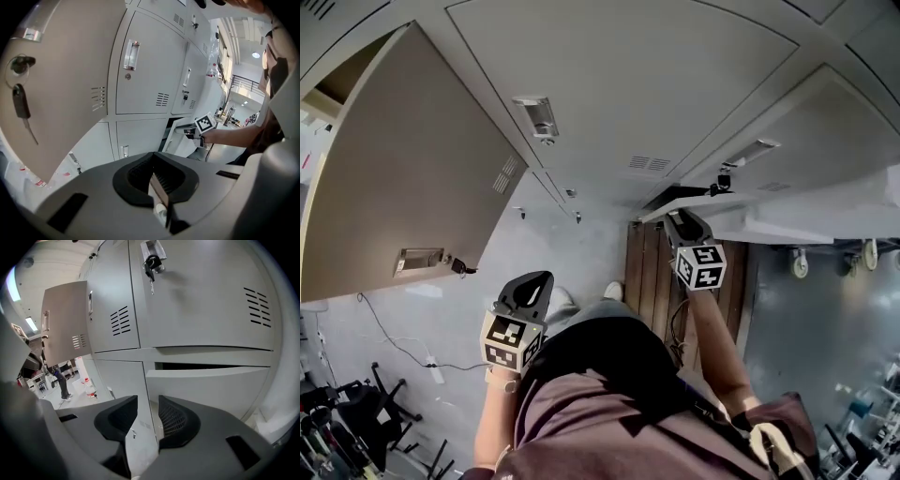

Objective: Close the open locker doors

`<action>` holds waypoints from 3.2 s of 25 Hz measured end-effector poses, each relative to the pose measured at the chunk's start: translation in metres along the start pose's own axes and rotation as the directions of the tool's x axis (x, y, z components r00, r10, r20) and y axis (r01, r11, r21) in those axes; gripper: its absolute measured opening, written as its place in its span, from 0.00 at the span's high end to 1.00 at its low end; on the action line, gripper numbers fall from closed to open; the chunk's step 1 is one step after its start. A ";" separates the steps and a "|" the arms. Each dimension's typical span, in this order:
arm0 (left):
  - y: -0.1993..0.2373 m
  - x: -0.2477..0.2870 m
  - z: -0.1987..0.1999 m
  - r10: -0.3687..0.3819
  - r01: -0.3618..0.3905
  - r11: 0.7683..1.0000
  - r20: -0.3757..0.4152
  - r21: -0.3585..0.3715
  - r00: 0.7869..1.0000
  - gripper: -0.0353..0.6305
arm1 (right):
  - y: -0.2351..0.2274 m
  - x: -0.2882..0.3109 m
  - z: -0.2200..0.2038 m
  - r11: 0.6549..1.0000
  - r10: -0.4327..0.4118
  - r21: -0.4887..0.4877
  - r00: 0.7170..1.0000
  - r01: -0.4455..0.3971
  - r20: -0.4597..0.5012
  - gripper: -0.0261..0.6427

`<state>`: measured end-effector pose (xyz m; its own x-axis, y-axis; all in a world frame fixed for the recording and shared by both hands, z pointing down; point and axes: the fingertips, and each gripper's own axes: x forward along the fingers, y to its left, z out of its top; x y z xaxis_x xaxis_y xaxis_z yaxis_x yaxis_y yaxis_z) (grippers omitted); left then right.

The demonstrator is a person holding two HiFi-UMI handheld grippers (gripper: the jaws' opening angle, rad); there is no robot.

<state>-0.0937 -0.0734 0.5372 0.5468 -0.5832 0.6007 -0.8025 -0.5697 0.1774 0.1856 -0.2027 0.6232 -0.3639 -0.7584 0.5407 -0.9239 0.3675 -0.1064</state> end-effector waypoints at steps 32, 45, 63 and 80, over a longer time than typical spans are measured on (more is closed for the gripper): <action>0.034 0.008 0.052 0.228 -0.225 0.974 0.131 -0.036 0.965 0.92 | 0.007 0.020 0.032 0.996 0.089 0.024 0.996 -0.090 0.025 0.71; 0.072 -0.010 0.140 0.323 -0.344 0.939 0.363 -0.007 0.874 0.92 | 0.075 -0.019 0.069 0.984 0.154 0.075 0.983 -0.161 0.099 0.77; 0.124 -0.034 0.215 0.367 -0.414 0.910 0.517 -0.027 0.773 0.92 | 0.133 -0.058 0.099 0.990 0.109 0.072 0.981 -0.122 0.163 0.78; 0.175 -0.047 0.212 0.320 -0.392 0.920 0.546 0.017 0.774 0.92 | 0.178 -0.062 0.106 0.996 0.063 0.044 0.984 -0.071 0.168 0.78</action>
<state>-0.2088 -0.2682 0.3748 0.2968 -0.9500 0.0966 -0.9485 -0.3050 -0.0856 0.0309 -0.1471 0.4817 -0.4358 -0.8135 0.3852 -0.9000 0.3964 -0.1812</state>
